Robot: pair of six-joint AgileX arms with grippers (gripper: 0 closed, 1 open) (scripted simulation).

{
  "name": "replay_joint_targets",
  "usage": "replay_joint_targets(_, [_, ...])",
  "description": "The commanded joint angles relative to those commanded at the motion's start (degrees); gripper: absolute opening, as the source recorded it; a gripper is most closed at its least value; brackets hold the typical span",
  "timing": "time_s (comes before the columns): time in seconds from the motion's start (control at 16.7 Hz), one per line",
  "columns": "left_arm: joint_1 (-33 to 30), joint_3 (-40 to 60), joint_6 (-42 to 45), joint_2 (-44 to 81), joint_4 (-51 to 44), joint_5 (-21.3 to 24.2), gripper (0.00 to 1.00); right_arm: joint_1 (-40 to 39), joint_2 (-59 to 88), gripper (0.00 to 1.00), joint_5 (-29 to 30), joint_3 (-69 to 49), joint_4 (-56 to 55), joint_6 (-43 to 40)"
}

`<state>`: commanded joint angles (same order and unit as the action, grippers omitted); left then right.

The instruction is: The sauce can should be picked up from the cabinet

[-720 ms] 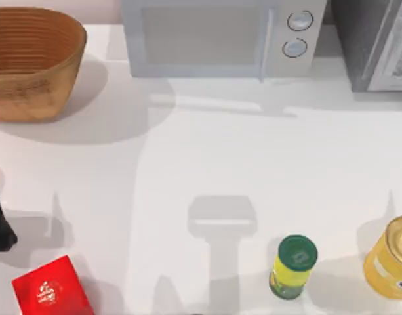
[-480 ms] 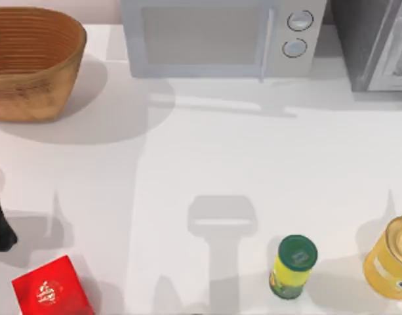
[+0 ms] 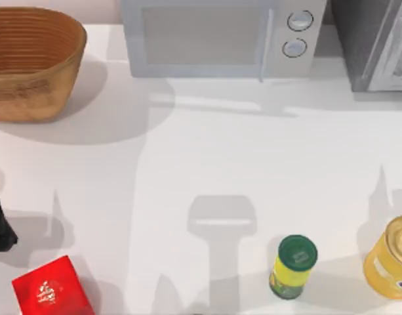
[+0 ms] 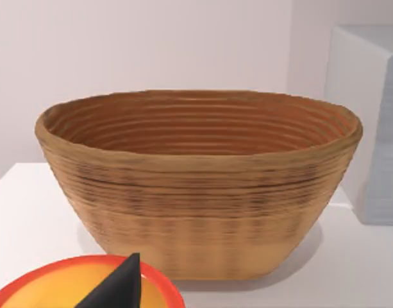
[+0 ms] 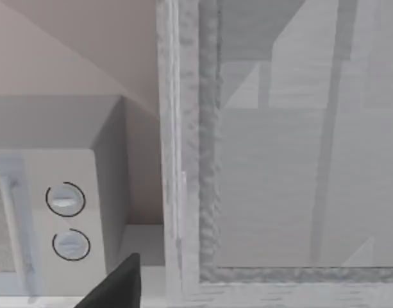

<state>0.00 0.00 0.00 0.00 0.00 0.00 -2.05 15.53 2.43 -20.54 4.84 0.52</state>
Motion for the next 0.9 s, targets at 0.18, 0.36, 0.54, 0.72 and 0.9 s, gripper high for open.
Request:
replay_joint_targets(0.18, [0.0,0.0,0.0,0.0,0.0,0.0,1.0,-0.73,5.8,1.0,0.92,-7.48,1.87,0.07])
replay_joint_targets(0.36, [0.0,0.0,0.0,0.0,0.0,0.0,1.0,-1.48,11.74,1.0,1.85,-15.06,3.79,0.17])
replay_joint_targets(0.54, [0.0,0.0,0.0,0.0,0.0,0.0,1.0,-2.26,17.53,1.0,2.74,-22.74,5.6,0.22])
replay_joint_targets(0.72, [0.0,0.0,0.0,0.0,0.0,0.0,1.0,-2.99,23.27,1.0,3.69,-30.47,7.34,0.17])
replay_joint_targets(0.9, [0.0,0.0,0.0,0.0,0.0,0.0,1.0,-3.74,29.09,1.0,4.62,-38.14,9.16,0.06])
